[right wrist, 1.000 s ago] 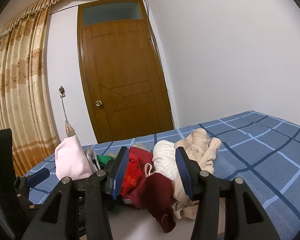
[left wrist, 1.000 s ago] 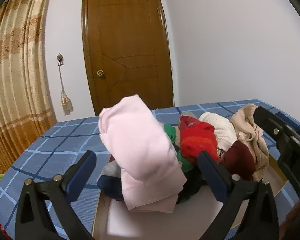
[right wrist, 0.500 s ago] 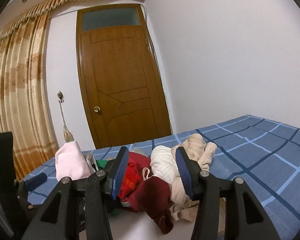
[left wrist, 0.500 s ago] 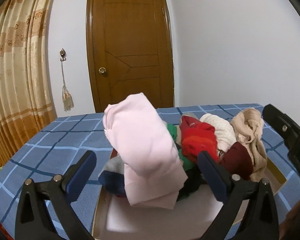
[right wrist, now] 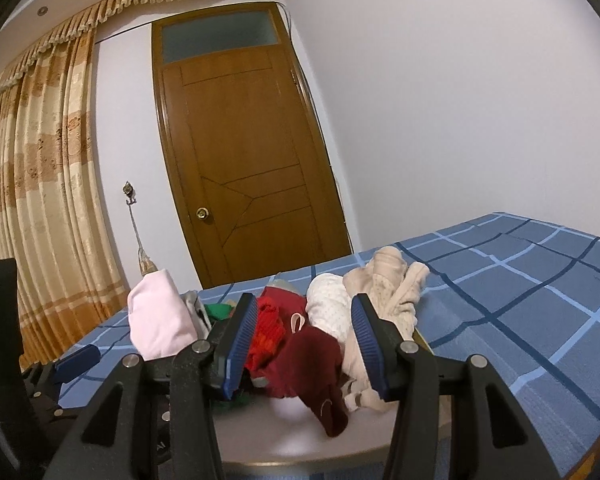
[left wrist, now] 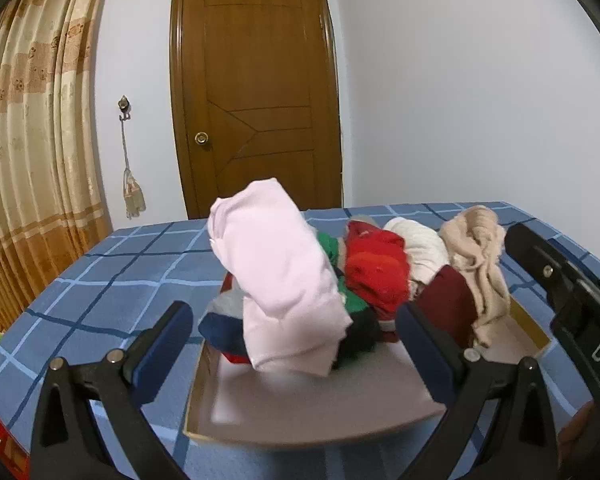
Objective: Take underwear out of drawer
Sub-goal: 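Withdraw both open grippers back from the tray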
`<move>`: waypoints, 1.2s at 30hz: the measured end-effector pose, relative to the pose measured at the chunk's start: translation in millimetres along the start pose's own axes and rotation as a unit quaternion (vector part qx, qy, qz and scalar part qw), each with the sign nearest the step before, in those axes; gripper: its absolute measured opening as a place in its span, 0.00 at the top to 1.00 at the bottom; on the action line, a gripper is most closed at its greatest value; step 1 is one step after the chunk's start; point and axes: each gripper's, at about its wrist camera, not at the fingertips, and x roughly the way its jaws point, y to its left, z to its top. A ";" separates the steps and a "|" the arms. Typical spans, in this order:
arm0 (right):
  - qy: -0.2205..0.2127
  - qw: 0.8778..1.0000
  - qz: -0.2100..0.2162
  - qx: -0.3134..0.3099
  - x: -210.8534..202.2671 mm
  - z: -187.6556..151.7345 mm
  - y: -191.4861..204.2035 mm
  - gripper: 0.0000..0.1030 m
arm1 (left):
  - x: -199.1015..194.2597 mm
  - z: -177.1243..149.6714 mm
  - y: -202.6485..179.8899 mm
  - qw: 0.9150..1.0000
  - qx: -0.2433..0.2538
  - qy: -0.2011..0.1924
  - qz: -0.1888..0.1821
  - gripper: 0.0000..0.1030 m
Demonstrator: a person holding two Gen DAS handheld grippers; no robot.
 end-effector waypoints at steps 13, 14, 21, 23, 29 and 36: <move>0.002 1.000 0.006 -0.004 -38.1 -4.8 -8.9 0.43 | -33.7 -11.5 -11.3 1.000 -0.006 0.006 -0.008 0.00; 0.003 1.000 0.007 -0.003 -40.8 -5.1 -9.7 0.43 | -36.7 -12.5 -12.1 1.000 -0.005 0.005 -0.007 0.00; 0.004 1.000 0.009 0.000 -60.2 -7.5 -14.4 0.42 | -52.5 -18.0 -15.9 1.000 -0.005 0.015 -0.003 0.00; 0.003 1.000 0.009 -0.006 -65.3 -9.1 -14.5 0.42 | -56.8 -19.5 -15.4 1.000 -0.007 0.018 -0.004 0.00; 0.013 1.000 0.011 -0.001 -81.9 -10.9 -17.2 0.42 | -71.4 -25.4 -16.4 1.000 -0.007 0.026 -0.004 0.00; 0.020 1.000 0.012 0.001 -103.0 -9.2 -16.3 0.41 | -88.8 -30.5 -18.4 0.999 -0.003 0.034 -0.006 0.00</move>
